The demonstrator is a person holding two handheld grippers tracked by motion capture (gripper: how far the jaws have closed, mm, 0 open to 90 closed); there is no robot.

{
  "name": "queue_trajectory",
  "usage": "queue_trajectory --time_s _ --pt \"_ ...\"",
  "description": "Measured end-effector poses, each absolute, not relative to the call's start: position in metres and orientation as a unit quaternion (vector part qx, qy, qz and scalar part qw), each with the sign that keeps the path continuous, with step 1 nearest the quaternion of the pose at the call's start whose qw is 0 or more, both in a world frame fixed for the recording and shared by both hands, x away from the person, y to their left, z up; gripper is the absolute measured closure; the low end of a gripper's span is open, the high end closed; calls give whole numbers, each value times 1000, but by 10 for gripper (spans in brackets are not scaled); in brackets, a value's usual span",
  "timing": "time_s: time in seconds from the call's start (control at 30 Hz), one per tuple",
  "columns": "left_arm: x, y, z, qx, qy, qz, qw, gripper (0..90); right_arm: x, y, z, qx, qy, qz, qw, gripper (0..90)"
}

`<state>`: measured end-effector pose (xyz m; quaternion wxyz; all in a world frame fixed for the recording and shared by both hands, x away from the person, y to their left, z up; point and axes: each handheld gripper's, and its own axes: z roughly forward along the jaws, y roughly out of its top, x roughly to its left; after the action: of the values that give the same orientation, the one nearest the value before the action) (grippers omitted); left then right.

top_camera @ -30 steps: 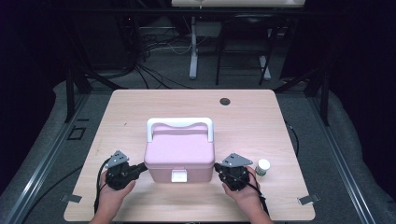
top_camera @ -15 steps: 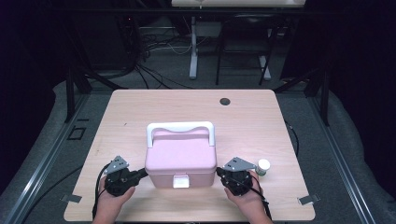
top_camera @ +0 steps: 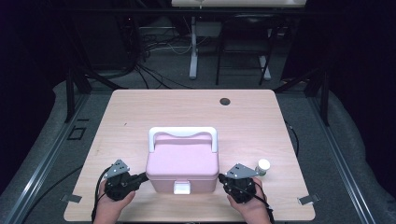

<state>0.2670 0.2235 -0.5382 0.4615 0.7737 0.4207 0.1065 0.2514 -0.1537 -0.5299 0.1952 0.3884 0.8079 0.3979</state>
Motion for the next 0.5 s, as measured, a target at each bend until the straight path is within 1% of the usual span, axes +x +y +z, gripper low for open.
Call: queue_trajectory --time_s 0.5 --pt "257 222 -538 778 416 96 461 900 240 -158 -530 391 808 398 188 900"
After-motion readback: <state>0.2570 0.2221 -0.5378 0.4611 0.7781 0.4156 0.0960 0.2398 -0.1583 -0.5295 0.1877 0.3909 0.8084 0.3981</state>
